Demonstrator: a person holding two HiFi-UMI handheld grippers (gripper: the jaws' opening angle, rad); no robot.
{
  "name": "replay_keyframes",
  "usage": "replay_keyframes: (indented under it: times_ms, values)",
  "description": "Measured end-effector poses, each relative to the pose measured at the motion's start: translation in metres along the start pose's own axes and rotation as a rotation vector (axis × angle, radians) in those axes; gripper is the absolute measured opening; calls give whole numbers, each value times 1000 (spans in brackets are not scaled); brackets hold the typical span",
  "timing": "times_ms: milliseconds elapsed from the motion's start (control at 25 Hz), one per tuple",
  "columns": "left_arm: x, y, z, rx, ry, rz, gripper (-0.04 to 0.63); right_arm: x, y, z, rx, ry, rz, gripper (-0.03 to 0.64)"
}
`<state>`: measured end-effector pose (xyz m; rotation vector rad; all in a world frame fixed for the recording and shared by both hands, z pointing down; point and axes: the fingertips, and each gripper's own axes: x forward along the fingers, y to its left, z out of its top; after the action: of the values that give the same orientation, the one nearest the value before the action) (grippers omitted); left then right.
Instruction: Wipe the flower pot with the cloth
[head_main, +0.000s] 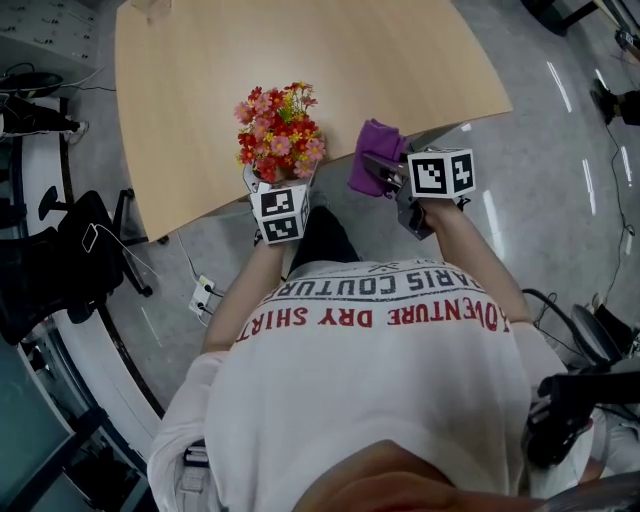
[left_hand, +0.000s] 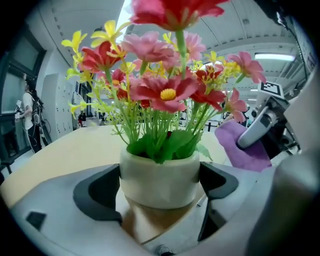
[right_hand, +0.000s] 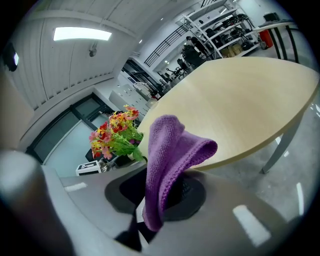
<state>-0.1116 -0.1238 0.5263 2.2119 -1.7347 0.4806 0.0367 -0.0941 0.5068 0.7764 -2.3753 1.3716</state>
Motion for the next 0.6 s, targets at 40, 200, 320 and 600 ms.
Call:
replay_keyframes:
  times_ms: [40, 200, 320, 600]
  values:
    - [-1, 1, 1, 11, -1, -24, 508, 4, 4, 3, -4, 4, 8, 59]
    - [-1, 0, 0, 55, -4, -135, 508, 21, 14, 12, -25, 20, 45, 60]
    - [-5, -5, 0, 92, -5, -214, 506, 30, 23, 18, -41, 30, 75, 60]
    - [-9, -10, 6, 154, 18, -331, 506, 50, 39, 33, -59, 65, 115, 59]
